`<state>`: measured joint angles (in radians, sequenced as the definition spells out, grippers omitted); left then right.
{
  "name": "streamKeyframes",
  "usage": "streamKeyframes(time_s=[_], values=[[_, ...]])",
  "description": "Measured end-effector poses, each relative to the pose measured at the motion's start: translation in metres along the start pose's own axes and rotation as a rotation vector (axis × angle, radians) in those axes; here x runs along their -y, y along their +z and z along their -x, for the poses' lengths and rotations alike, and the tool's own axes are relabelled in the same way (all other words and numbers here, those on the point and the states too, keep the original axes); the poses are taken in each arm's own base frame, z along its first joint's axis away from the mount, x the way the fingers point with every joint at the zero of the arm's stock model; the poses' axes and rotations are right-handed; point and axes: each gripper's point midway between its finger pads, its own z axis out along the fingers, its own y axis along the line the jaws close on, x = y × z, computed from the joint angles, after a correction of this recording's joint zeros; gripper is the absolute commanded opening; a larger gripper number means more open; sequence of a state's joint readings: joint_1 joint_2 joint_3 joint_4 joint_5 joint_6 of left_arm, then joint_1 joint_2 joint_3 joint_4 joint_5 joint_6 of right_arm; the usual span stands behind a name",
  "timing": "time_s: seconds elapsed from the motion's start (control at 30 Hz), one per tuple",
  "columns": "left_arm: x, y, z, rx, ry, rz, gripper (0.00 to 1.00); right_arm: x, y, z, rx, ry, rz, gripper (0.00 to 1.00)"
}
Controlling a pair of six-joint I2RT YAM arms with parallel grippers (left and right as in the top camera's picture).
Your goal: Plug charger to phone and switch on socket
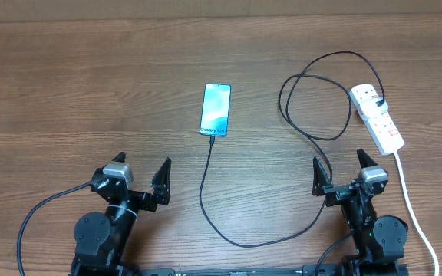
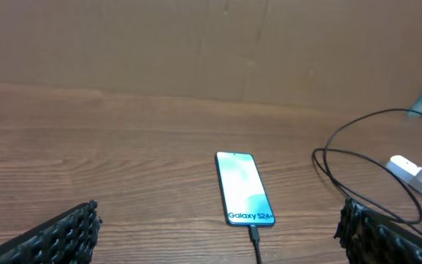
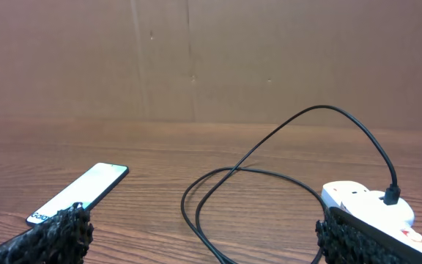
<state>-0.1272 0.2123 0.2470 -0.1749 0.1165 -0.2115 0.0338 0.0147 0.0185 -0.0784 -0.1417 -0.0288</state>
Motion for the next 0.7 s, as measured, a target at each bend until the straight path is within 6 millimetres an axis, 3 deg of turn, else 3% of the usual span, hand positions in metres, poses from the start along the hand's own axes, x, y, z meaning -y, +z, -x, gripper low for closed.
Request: streamKeyframes(time_s=[0.7], values=[[-0.013, -0.005, 0.018, 0.181, -0.016, 0.040, 1.00, 0.000, 0.000, 0.000, 0.000, 0.000, 0.000, 1.00]])
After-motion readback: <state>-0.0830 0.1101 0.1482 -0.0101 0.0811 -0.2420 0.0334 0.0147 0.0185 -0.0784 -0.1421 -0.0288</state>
